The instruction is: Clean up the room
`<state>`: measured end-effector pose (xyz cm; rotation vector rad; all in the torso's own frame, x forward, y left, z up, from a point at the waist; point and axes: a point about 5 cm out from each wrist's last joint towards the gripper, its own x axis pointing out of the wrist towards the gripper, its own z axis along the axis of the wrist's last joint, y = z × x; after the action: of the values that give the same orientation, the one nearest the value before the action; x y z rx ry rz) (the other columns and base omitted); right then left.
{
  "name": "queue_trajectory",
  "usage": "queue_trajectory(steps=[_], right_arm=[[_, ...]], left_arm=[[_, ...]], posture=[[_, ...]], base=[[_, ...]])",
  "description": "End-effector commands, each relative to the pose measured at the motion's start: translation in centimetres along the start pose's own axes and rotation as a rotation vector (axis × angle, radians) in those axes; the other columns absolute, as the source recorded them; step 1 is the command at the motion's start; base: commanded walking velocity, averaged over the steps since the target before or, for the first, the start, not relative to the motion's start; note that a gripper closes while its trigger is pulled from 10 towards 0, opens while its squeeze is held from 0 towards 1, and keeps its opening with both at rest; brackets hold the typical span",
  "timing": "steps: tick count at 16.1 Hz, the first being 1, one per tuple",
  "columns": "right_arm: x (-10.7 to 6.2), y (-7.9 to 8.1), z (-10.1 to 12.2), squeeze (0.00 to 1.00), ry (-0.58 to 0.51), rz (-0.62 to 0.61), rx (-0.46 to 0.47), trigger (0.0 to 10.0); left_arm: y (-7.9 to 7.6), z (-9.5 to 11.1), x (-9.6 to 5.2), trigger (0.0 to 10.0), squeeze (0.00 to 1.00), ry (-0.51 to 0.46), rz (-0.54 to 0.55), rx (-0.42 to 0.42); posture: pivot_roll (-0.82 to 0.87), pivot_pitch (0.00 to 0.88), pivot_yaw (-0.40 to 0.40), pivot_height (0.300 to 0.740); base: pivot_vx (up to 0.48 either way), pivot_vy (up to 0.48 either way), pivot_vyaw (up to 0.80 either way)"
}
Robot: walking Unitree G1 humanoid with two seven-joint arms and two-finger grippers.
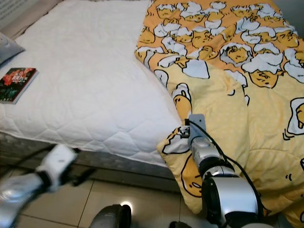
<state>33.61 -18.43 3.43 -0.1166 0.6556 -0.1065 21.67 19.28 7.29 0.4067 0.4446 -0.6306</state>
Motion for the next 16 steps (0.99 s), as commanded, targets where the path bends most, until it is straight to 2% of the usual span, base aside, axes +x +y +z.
queue_trajectory(steps=[1,4,6,9,10,11,12,13,14,15,16], right_arm=[[0.0,-0.3,-0.7,0.00,0.007,0.011,0.035,0.0],[0.0,-0.5,-0.7,0.00,-0.026,0.077,0.054,0.0],[-0.2,-0.1,-0.6,0.00,-0.073,0.224,0.048,0.0],[-0.7,2.1,0.0,0.00,-0.138,0.461,-0.018,0.0],[-0.8,2.6,0.2,0.00,-0.149,0.505,-0.025,0.0],[-1.2,3.6,0.6,0.00,-0.183,0.622,-0.048,0.0],[-1.4,4.0,0.8,0.00,-0.196,0.665,-0.057,0.0],[-1.7,4.4,1.2,0.00,-0.220,0.726,-0.065,0.0],[-1.6,3.9,1.6,0.00,-0.234,0.702,-0.078,0.0],[-1.6,3.9,1.6,0.00,-0.234,0.702,-0.078,0.0],[-1.5,3.3,1.7,0.00,-0.234,0.673,-0.089,0.0]], left_arm=[[-0.7,0.0,0.8,10.0,0.70,0.013,0.007,0.016],[-3.4,1.5,3.5,10.0,0.69,-0.016,-0.009,0.017],[-7.7,4.1,7.3,10.0,0.70,-0.037,-0.033,0.025],[-12.8,6.3,11.2,10.0,0.70,-0.025,-0.023,0.034],[-13.7,6.7,11.7,10.0,0.70,-0.022,-0.022,0.035],[-15.9,7.6,12.9,10.0,0.70,0.000,0.007,0.041],[-16.8,7.9,13.3,10.0,0.70,0.012,0.022,0.045],[-18.0,8.8,14.3,10.0,0.70,0.043,0.089,0.050],[-18.6,9.1,15.0,10.0,0.70,0.089,0.138,0.068],[-18.6,9.1,15.0,10.0,0.70,0.089,0.138,0.068],[-3.7,7.2,7.8,10.0,0.71,0.044,0.232,0.013]], posture=[[0.36,0.121,0.031,0.740],[0.33,0.099,0.027,0.740],[0.31,0.077,0.026,0.740],[0.29,0.059,0.022,0.740],[0.29,0.058,0.022,0.740],[0.28,0.051,0.016,0.740],[0.28,0.049,0.014,0.740],[0.28,0.042,0.008,0.740],[0.27,0.033,0.005,0.740],[0.27,0.033,0.005,0.740],[0.26,0.025,-0.005,0.740]], base=[[0.000,0.000,0.00],[0.000,0.000,0.00],[0.000,0.000,0.00],[0.000,0.000,0.00],[0.000,0.000,0.00],[0.000,0.000,0.00],[0.000,0.000,0.00],[0.000,0.000,0.00],[0.000,0.000,0.00],[0.000,0.000,0.00],[0.000,0.000,0.00]])
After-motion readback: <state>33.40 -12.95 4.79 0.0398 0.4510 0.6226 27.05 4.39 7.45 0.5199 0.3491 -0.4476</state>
